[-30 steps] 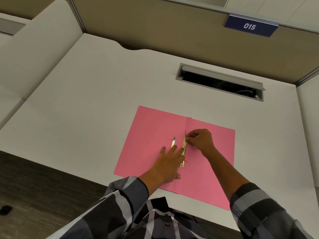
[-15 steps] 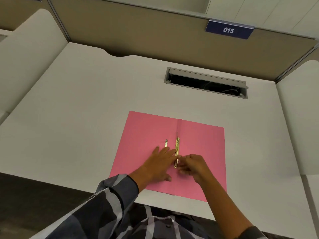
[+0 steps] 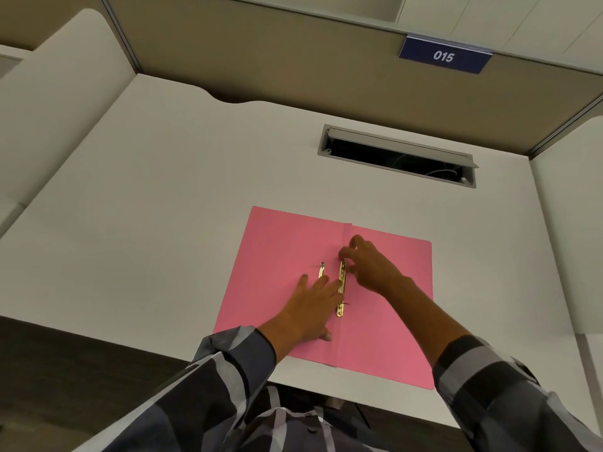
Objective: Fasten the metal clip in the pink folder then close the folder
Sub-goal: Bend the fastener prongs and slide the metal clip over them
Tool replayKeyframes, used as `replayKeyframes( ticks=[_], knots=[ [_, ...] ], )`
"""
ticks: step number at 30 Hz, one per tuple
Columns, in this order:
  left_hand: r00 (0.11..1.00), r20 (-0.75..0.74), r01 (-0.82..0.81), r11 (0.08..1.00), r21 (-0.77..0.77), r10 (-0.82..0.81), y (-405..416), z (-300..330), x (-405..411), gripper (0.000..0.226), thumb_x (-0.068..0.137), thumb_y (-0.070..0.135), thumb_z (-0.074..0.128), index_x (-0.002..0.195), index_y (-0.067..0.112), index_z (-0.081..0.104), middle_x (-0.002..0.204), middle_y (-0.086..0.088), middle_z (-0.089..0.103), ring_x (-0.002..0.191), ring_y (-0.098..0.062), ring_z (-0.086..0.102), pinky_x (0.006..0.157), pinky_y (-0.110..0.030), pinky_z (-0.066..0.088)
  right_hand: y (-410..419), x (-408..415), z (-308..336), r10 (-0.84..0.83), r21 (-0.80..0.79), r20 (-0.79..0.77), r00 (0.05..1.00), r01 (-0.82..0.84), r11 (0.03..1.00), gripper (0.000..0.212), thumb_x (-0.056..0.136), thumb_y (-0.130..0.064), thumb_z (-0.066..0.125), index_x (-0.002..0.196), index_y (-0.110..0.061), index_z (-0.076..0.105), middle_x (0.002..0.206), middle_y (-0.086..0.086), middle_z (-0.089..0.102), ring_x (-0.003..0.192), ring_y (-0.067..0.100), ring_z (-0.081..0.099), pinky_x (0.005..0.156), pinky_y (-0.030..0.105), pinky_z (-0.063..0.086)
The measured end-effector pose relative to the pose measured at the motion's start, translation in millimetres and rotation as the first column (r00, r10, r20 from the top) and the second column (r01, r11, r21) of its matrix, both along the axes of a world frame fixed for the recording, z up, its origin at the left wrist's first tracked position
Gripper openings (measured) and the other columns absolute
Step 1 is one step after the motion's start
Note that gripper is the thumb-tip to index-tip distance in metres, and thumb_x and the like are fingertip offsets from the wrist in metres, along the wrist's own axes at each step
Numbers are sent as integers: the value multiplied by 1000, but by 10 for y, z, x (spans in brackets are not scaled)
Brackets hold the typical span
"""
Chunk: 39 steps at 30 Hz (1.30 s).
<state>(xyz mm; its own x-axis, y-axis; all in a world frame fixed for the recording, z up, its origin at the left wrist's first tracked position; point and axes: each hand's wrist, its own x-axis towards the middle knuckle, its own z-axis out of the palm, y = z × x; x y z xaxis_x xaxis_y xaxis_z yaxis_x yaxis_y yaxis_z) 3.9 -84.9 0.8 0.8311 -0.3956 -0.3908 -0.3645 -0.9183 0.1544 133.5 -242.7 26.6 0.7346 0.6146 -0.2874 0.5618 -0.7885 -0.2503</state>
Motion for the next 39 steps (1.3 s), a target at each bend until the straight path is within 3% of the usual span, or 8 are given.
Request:
replayKeyframes(
  ticks=[9, 19, 21, 24, 26, 30, 34, 39],
  knots=[
    [1000, 13, 1, 1000, 10, -1, 53, -42, -27, 101, 81, 61, 80, 161, 21, 33, 174, -7, 22, 160, -35, 21, 124, -71, 20, 13, -40, -3, -81, 62, 7, 997, 80, 995, 29, 96, -14, 71, 125, -13, 68, 128, 11, 57, 112, 27, 56, 92, 39, 57],
    [999, 23, 42, 999, -19, -42, 94, -18, 27, 100, 78, 64, 80, 159, 23, 38, 173, -6, 26, 158, -35, 24, 125, -70, 19, 61, -149, -3, -254, 192, -98, 962, 269, 944, 38, 95, -6, 69, 133, -10, 66, 124, 12, 59, 102, 26, 62, 89, 34, 58],
    [998, 19, 57, 998, -20, -56, 116, -11, 41, 99, 78, 64, 80, 159, 25, 38, 173, -6, 26, 158, -34, 23, 125, -70, 18, 47, -241, -5, -417, 256, -129, 900, 436, 862, 25, 96, -12, 70, 121, -8, 70, 116, 11, 66, 95, 24, 65, 83, 31, 55],
    [996, 30, 89, 996, -24, -88, 159, 4, 70, 98, 77, 64, 80, 158, 27, 39, 172, -3, 26, 155, -32, 27, 123, -63, 24, -3, -458, -24, -624, 227, -333, 707, 702, 674, 17, 94, -21, 73, 97, -4, 72, 94, 14, 77, 88, 33, 74, 83, 43, 63],
    [996, 28, 84, 996, -41, -83, 180, 18, 87, 98, 77, 63, 82, 158, 26, 39, 172, -1, 26, 154, -31, 28, 121, -59, 28, -25, -615, -5, -661, 162, -522, 539, 824, 544, 25, 92, -24, 76, 93, 1, 71, 85, 20, 79, 78, 38, 78, 74, 46, 66],
    [998, 24, 63, 996, -63, -61, 205, 36, 81, 101, 75, 62, 83, 157, 23, 38, 172, -1, 27, 152, -30, 30, 118, -55, 33, 2, -821, 50, -597, 46, -742, 304, 912, 407, 30, 93, -20, 77, 100, 9, 69, 90, 30, 79, 65, 29, 73, 51, 29, 58],
    [997, 25, 81, 994, -70, -80, 237, 49, 86, 94, 77, 63, 81, 153, 23, 41, 175, -2, 20, 155, -31, 27, 119, -55, 33, -45, -872, 101, -514, 20, -830, 218, 932, 363, 12, 91, -6, 78, 95, 4, 71, 93, 32, 78, 61, 25, 70, 55, 29, 60],
    [996, 18, 94, 992, -86, -93, 247, 44, 108, 93, 78, 63, 81, 153, 25, 42, 175, -2, 20, 156, -31, 25, 120, -56, 32, -128, -884, 89, -528, 14, -813, 247, 914, 406, 15, 81, 5, 81, 94, 14, 77, 90, 35, 77, 54, 22, 68, 56, 30, 62]
  ],
)
